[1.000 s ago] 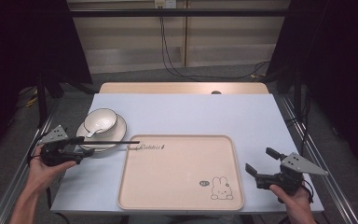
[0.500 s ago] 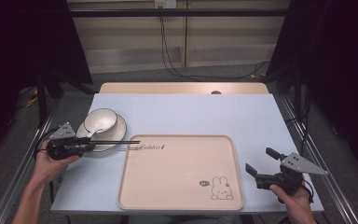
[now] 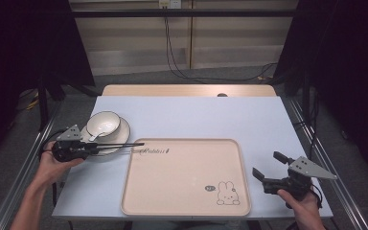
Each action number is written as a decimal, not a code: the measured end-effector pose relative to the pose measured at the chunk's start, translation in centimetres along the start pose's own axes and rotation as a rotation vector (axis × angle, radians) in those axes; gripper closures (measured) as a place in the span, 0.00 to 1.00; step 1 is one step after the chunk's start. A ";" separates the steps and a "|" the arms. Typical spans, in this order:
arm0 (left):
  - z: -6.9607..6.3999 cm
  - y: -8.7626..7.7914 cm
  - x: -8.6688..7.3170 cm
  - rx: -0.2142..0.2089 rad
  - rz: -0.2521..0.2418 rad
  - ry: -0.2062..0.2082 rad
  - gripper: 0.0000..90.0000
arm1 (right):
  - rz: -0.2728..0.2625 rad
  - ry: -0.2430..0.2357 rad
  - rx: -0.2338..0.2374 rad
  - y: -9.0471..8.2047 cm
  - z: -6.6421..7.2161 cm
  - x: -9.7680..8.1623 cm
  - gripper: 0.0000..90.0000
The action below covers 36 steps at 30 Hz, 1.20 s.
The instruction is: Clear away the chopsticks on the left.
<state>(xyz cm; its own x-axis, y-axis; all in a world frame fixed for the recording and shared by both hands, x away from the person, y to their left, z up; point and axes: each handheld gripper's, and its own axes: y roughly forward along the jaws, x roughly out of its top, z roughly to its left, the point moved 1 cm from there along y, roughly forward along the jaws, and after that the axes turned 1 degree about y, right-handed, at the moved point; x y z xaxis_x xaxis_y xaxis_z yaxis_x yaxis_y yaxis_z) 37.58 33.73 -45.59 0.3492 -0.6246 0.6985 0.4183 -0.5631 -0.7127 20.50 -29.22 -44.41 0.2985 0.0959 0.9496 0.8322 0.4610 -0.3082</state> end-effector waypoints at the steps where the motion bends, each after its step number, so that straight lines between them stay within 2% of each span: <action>1: 0.1 0.2 0.1 0.006 0.023 -0.004 0.83 | 0.002 0.001 0.002 0.0 0.0 0.0 0.04; 3: 0.0 0.4 0.1 0.003 0.053 0.008 0.87 | 0.005 -0.001 0.004 0.0 0.0 0.0 0.04; 7: -0.1 0.5 0.1 -0.013 0.048 -0.009 0.90 | 0.000 0.000 0.001 0.0 0.0 0.0 0.04; 13: -0.1 0.4 0.4 -0.039 0.056 -0.008 0.95 | 0.003 -0.002 0.005 0.0 0.0 0.0 0.04; 20: -0.4 -0.2 0.8 -0.056 0.051 -0.041 0.96 | 0.001 0.001 0.002 0.0 0.0 0.0 0.04; 23: -0.7 -0.7 0.9 -0.064 0.041 -0.067 0.96 | -0.001 0.003 0.002 0.0 0.0 0.0 0.04; 24: -0.9 -1.1 1.0 -0.067 0.036 -0.090 0.95 | -0.001 0.003 0.004 0.0 0.0 0.0 0.04; 26: -0.9 -1.5 1.0 -0.066 0.027 -0.096 0.95 | -0.001 0.004 0.004 0.0 0.0 0.0 0.04; 28: -1.5 -2.3 0.9 -0.062 -0.001 -0.146 0.95 | -0.004 0.006 0.007 0.0 0.0 0.0 0.05; 30: -1.6 -2.6 0.9 -0.055 0.002 -0.151 0.95 | -0.004 0.006 0.008 0.0 0.0 0.0 0.05; 32: -2.0 -3.2 0.8 -0.052 -0.020 -0.164 0.95 | -0.004 0.010 0.018 -0.1 0.0 0.1 0.05; 33: -2.2 -3.5 0.8 -0.044 -0.020 -0.173 0.95 | -0.004 0.010 0.018 -0.1 0.0 0.1 0.05; 34: -2.5 -4.0 0.6 -0.028 -0.042 -0.189 0.96 | -0.003 0.010 0.022 -0.1 0.0 0.1 0.05; 35: -2.5 -4.0 0.6 -0.028 -0.042 -0.189 0.96 | -0.003 0.010 0.022 -0.1 0.0 0.1 0.05; 36: -2.9 -4.5 0.5 -0.006 -0.075 -0.211 0.96 | -0.005 0.010 0.019 0.0 0.1 0.1 0.05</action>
<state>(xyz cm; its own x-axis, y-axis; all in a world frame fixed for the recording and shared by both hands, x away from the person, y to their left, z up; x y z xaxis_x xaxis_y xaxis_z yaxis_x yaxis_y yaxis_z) 33.41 34.38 -42.26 0.4855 -0.4537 0.7473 0.4453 -0.6072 -0.6580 20.46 -29.18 -44.33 0.2994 0.0849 0.9504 0.8246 0.4781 -0.3025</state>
